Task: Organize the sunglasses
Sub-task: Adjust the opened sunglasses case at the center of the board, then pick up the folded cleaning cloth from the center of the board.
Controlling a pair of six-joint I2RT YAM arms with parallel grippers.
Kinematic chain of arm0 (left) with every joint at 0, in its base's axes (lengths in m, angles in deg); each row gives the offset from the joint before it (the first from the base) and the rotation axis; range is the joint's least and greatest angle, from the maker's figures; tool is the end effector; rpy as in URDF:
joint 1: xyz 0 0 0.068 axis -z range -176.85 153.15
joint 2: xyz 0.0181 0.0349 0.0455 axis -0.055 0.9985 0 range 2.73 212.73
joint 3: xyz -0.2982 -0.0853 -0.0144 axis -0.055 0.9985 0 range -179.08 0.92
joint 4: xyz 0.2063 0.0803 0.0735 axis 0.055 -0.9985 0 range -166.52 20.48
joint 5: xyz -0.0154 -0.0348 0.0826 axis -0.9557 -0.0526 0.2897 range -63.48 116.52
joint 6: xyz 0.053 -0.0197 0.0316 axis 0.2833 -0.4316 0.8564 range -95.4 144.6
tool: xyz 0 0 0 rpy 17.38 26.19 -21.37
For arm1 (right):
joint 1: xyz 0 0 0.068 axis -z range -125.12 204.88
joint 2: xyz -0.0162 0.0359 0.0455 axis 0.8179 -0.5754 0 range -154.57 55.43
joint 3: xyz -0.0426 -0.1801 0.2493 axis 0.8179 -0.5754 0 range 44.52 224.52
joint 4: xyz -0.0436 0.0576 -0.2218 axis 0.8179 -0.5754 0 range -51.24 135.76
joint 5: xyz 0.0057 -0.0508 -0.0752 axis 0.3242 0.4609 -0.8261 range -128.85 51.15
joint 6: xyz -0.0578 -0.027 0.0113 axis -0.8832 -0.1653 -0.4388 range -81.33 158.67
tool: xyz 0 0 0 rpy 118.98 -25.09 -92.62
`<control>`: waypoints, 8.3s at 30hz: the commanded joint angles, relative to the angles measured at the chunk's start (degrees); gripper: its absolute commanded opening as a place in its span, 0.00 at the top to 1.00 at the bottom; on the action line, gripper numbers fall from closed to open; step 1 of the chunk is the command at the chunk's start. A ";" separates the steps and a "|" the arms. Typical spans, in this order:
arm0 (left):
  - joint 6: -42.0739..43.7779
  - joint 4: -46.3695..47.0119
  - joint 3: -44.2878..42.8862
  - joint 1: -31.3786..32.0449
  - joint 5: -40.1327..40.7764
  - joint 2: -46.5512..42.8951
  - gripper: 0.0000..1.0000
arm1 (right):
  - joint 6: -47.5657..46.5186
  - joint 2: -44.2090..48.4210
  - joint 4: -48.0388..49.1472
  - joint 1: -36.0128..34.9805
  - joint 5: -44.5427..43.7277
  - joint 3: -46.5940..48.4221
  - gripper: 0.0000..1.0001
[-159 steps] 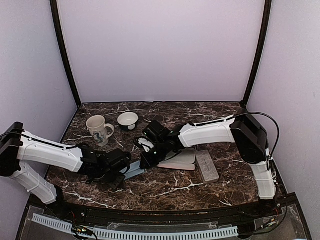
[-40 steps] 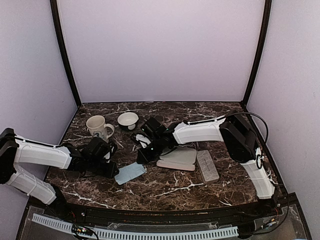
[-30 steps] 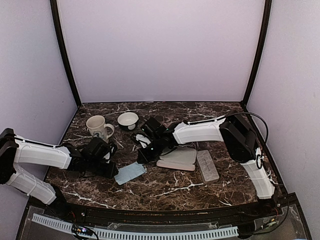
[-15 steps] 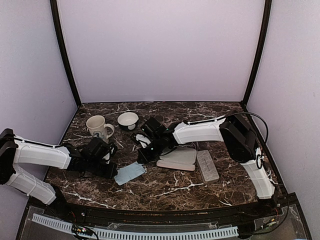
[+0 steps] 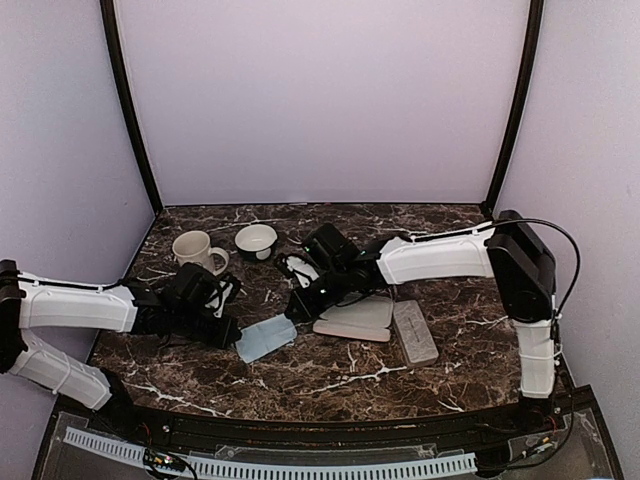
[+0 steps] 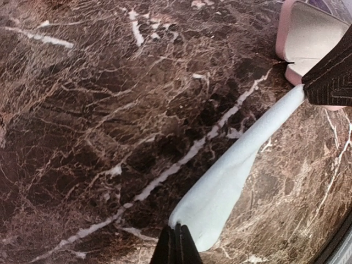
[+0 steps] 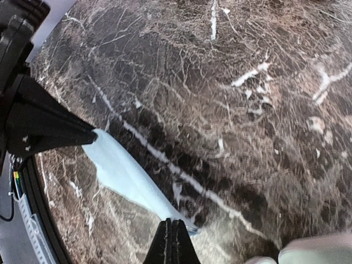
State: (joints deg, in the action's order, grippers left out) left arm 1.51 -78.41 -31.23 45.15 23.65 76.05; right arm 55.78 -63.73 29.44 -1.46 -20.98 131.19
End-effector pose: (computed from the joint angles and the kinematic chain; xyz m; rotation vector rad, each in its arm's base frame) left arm 0.1575 -0.1451 0.2119 0.4376 2.4876 -0.5470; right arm 0.2428 0.3926 0.2214 -1.0162 2.3943 0.9108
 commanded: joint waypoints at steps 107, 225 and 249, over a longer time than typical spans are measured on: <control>7.68 2.58 -29.22 15.66 -7.44 24.45 1.00 | 20.80 37.89 -2.88 -2.71 -22.47 -39.16 1.00; 4.46 -1.23 -24.29 19.79 -2.32 23.76 1.00 | 22.80 29.79 21.25 4.57 -2.59 -49.39 0.68; 4.28 -1.07 -24.21 19.79 -2.07 23.93 1.00 | 22.72 30.79 20.85 4.74 -2.75 -49.90 0.96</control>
State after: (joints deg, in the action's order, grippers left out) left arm 5.92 -79.65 -54.94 64.93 21.22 100.02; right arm 78.46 -33.63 49.29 2.80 -23.45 81.66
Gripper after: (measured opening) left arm 0.009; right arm 0.062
